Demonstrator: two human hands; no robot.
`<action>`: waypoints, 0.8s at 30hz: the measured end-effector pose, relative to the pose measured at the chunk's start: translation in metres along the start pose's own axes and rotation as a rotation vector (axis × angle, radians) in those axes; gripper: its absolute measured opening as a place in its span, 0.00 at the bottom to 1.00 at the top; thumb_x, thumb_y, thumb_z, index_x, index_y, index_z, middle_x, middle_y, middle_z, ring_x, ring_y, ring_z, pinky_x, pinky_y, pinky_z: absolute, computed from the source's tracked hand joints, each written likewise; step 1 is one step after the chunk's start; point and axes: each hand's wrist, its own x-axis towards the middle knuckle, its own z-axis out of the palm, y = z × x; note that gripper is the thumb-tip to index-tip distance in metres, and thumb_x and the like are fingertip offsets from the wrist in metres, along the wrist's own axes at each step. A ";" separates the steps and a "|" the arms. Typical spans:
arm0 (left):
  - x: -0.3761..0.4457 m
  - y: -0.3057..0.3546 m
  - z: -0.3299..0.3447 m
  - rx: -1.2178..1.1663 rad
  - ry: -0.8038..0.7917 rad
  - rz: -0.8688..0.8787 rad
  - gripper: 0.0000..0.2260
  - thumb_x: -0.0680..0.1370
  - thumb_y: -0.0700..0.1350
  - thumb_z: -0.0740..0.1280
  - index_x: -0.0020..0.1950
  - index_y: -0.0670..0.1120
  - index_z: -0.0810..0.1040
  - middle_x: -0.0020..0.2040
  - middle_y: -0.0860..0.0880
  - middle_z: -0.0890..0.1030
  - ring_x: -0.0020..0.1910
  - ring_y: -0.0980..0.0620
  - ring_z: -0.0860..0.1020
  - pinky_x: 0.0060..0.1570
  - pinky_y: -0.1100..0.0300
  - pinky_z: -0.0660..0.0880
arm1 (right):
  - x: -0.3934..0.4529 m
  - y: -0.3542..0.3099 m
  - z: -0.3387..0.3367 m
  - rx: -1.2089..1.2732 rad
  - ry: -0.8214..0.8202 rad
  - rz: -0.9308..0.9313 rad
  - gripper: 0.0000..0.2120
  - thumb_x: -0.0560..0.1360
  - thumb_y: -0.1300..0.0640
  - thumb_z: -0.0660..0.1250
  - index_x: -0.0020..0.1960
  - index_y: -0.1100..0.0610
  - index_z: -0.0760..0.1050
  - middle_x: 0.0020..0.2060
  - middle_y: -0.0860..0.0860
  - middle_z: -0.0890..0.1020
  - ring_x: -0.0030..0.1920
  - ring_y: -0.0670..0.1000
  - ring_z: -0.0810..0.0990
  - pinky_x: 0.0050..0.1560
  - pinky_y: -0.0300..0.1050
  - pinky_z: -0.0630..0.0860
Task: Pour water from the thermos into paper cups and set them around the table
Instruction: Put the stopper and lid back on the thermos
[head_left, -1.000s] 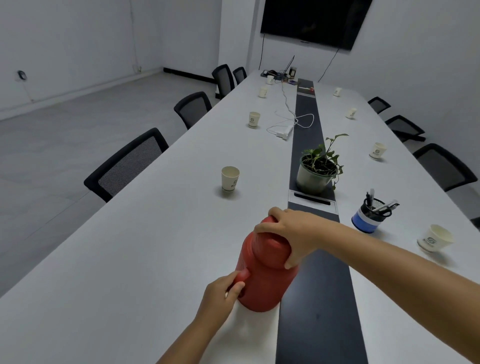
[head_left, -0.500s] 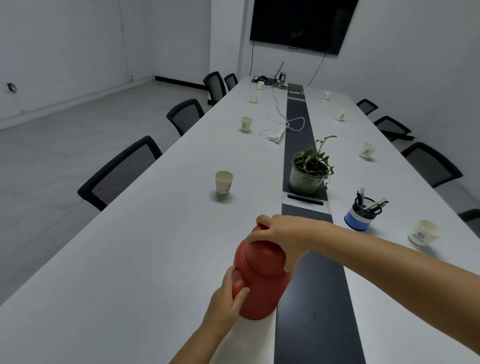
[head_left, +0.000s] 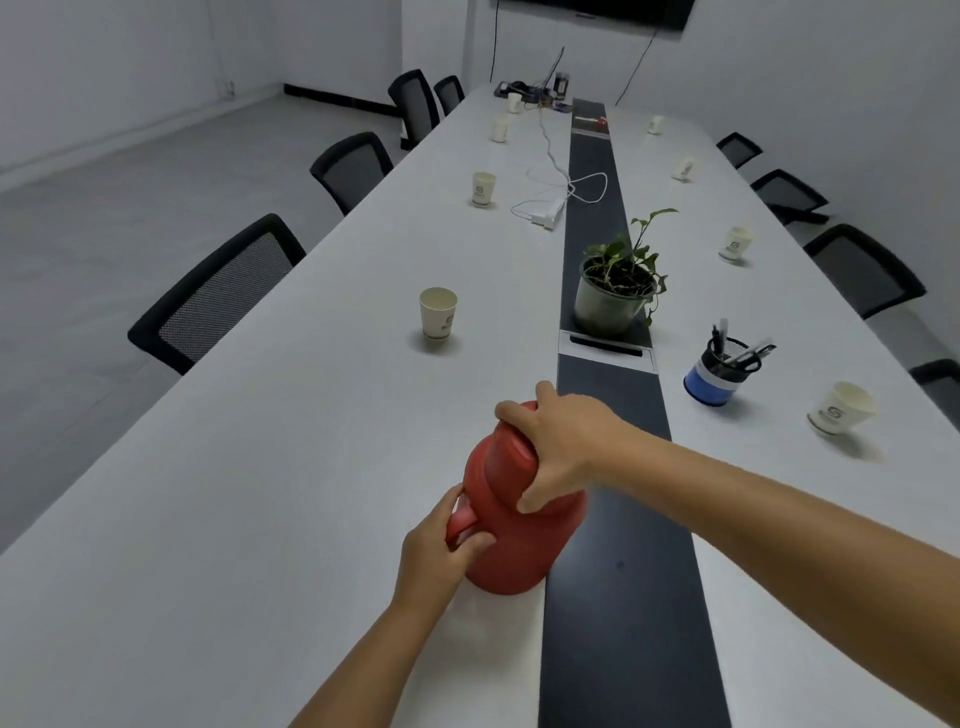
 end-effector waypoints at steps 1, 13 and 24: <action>-0.001 0.000 0.001 -0.003 0.006 -0.001 0.23 0.69 0.41 0.72 0.54 0.63 0.67 0.41 0.65 0.76 0.40 0.64 0.76 0.39 0.82 0.68 | 0.002 -0.004 0.003 0.021 0.003 0.057 0.42 0.58 0.40 0.72 0.66 0.47 0.56 0.55 0.57 0.67 0.41 0.55 0.70 0.32 0.43 0.68; -0.005 0.000 -0.002 -0.040 -0.020 -0.014 0.29 0.66 0.41 0.75 0.55 0.66 0.65 0.44 0.66 0.76 0.44 0.66 0.75 0.40 0.82 0.68 | -0.011 0.010 0.012 -0.103 0.193 -0.288 0.30 0.67 0.38 0.65 0.67 0.44 0.61 0.67 0.53 0.63 0.60 0.58 0.66 0.50 0.48 0.70; -0.015 -0.002 0.009 -0.017 -0.021 -0.040 0.26 0.69 0.45 0.73 0.59 0.64 0.64 0.47 0.65 0.76 0.46 0.64 0.76 0.39 0.80 0.70 | -0.018 -0.007 0.037 0.281 0.426 0.043 0.29 0.70 0.37 0.59 0.68 0.47 0.61 0.67 0.48 0.64 0.65 0.52 0.62 0.59 0.46 0.65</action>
